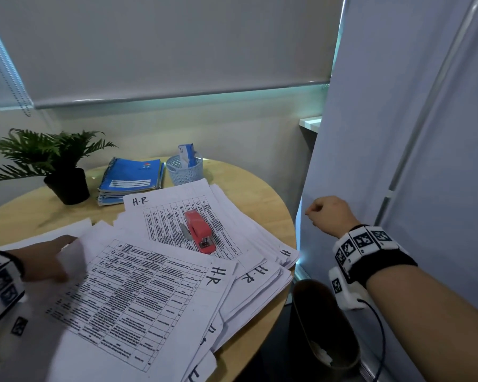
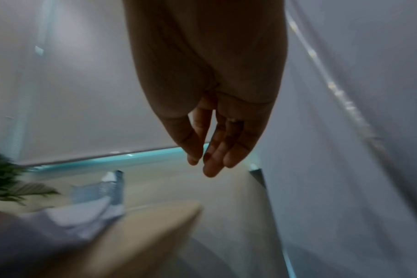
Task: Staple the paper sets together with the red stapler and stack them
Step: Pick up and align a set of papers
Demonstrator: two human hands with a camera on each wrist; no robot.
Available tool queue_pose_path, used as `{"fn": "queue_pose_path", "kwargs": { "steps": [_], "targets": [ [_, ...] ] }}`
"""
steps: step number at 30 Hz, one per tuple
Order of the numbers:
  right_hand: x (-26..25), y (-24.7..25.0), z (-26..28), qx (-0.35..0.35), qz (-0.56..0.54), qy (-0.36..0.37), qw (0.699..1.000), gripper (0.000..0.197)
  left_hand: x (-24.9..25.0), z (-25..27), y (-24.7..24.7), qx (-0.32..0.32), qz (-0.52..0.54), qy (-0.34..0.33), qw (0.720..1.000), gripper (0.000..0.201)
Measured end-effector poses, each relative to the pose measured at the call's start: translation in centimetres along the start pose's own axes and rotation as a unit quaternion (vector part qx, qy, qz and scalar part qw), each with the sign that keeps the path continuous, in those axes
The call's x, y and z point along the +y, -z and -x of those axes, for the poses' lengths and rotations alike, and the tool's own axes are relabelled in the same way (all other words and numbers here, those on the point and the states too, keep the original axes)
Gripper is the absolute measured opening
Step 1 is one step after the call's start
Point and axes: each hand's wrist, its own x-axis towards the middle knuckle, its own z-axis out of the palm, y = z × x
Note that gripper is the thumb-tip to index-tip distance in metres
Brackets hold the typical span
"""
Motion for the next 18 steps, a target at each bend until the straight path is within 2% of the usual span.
{"fn": "queue_pose_path", "kwargs": {
  "steps": [1,3,7,11,16,18],
  "targets": [
    [-1.5,-0.1,0.0,-0.007,0.002,0.017,1.000,0.018,0.9,2.3,1.1,-0.028,-0.035,0.002,0.999,0.092],
    [-4.9,-0.2,0.3,-0.025,0.003,0.051,0.998,0.016,5.2,7.3,3.5,-0.013,-0.053,0.002,0.999,0.081],
    [-12.3,-1.2,1.6,-0.072,-0.024,0.128,0.989,0.008,7.1,11.0,6.2,0.086,0.002,-0.039,0.996,0.065],
    [-18.9,-4.0,3.3,-0.144,-0.080,0.174,0.971,0.032,7.4,13.1,10.0,0.171,0.068,-0.085,0.979,0.064],
    [-24.6,-7.6,4.9,-0.210,-0.166,0.174,0.948,0.079,7.3,15.4,13.5,0.248,0.108,-0.130,0.954,0.058],
    [-26.1,-8.6,5.3,-0.227,-0.206,0.185,0.934,0.084,7.2,16.3,14.5,0.274,0.124,-0.164,0.940,0.058]
  ]
}}
